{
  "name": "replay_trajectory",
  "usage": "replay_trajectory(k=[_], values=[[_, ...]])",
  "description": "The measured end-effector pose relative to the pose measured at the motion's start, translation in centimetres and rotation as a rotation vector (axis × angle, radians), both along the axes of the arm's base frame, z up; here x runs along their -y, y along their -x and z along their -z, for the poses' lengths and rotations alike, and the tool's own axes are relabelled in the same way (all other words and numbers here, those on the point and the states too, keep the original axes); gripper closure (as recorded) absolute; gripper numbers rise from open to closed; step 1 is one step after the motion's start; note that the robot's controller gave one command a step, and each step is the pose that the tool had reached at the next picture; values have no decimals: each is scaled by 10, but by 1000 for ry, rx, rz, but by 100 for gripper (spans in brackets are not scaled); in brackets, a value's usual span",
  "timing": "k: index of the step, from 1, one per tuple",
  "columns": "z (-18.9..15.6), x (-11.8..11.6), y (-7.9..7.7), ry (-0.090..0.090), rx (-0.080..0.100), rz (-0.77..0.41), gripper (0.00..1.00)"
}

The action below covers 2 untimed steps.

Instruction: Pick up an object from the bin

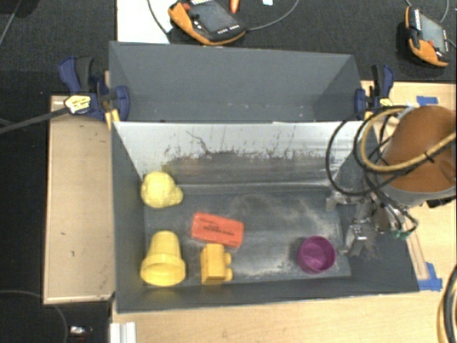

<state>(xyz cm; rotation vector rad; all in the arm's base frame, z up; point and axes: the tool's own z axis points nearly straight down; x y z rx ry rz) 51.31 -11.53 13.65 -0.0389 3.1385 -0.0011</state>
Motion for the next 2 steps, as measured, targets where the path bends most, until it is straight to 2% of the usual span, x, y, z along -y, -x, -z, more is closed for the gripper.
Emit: replay_trajectory(k=[1, 2], values=[[0, 0, 0, 0, 0, -1, 0], [35, -67, 4, 0, 3, -111, 0]])
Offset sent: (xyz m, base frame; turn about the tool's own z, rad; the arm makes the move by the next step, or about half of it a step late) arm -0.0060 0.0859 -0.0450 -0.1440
